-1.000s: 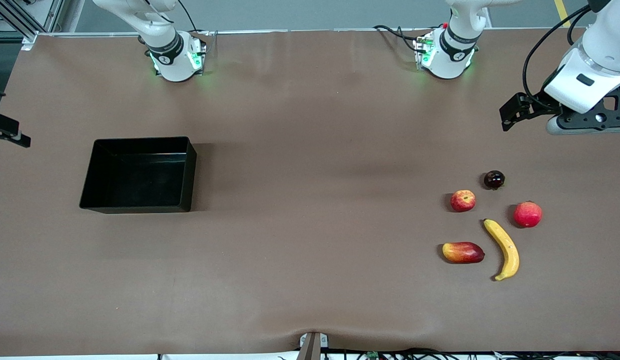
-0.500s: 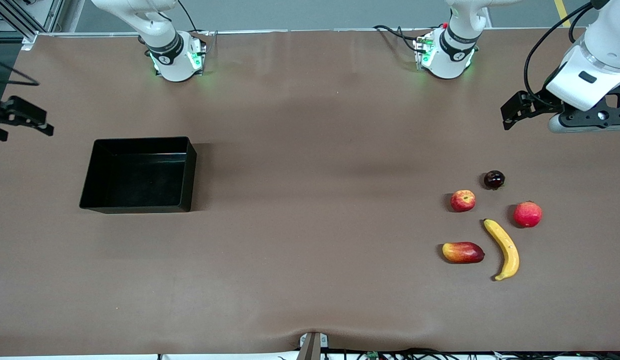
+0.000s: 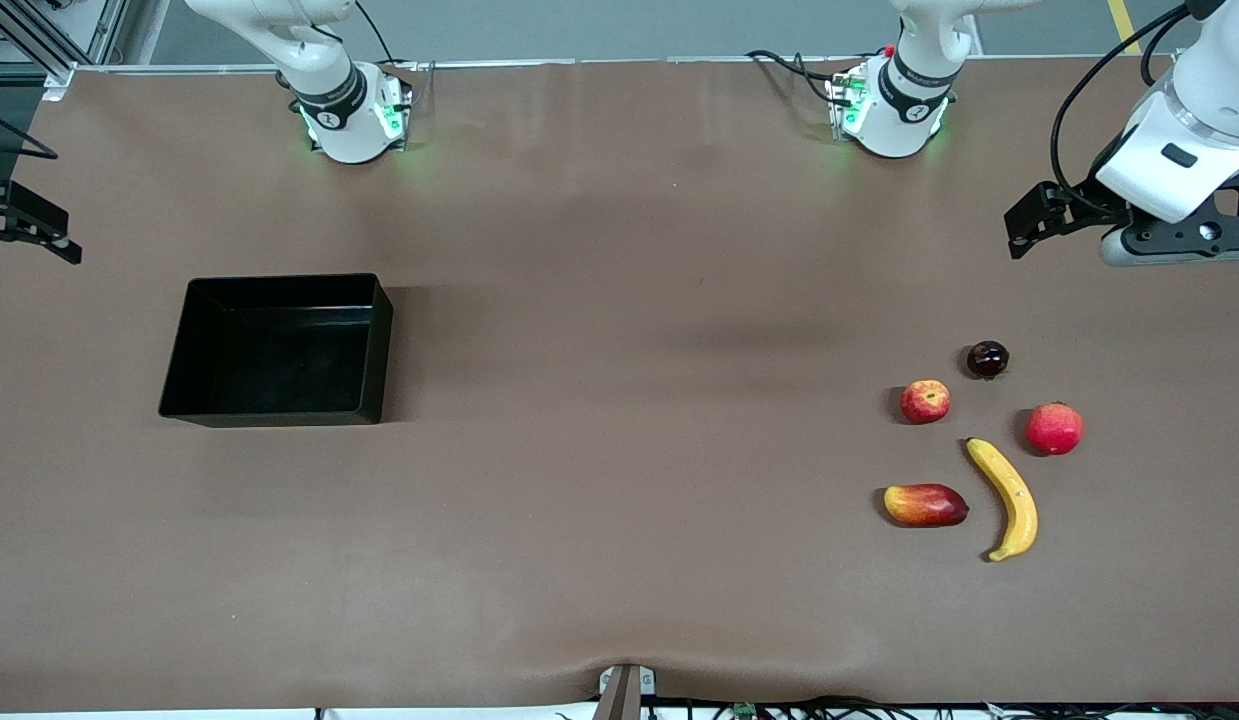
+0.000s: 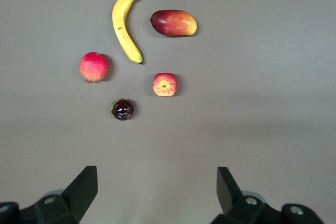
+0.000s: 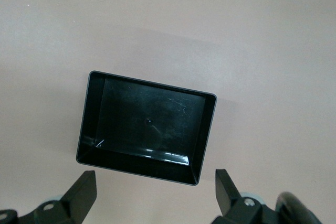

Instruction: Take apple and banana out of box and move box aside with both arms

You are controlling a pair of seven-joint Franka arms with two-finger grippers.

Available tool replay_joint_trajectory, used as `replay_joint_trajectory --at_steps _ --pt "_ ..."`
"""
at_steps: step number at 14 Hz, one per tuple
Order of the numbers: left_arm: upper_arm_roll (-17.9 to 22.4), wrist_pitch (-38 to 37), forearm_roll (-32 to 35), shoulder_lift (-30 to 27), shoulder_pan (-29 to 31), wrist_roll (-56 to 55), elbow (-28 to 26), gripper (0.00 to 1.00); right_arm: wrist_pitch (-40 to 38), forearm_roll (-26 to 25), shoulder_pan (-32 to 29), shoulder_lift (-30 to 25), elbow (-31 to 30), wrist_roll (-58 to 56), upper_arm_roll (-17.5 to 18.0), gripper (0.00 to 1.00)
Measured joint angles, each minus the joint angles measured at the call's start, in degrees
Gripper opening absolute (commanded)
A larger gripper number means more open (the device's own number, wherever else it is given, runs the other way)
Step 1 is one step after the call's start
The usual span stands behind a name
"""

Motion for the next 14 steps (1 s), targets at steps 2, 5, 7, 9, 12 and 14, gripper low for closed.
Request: replay_joint_trajectory --at_steps 2,5,7,9,12,14 --pt "0.03 0.0 0.0 0.0 0.08 0.0 0.0 1.0 -0.06 0.0 0.04 -0.05 0.03 1.15 0.26 1.0" --pt "0.12 0.0 0.0 0.0 0.17 0.0 0.01 1.0 -0.06 0.14 0.11 -0.05 0.12 1.9 0.43 1.0" --pt "0.32 -0.05 0.0 0.07 0.27 0.0 0.01 1.0 -0.17 0.25 0.14 -0.05 0.16 2.95 0.6 1.0" --pt "0.56 -0.18 0.0 0.24 0.49 0.0 0.01 1.0 -0.56 0.27 0.19 -0.05 0.19 5.96 0.69 1.0" --pt "0.71 -0.69 0.0 0.26 0.99 0.0 0.11 1.0 -0.64 0.28 0.64 -0.06 0.61 9.15 0.91 1.0" --pt "0.71 -1.14 0.0 0.26 1.01 0.0 0.34 1.0 -0.73 0.28 0.69 -0.06 0.61 9.49 0.96 1.0"
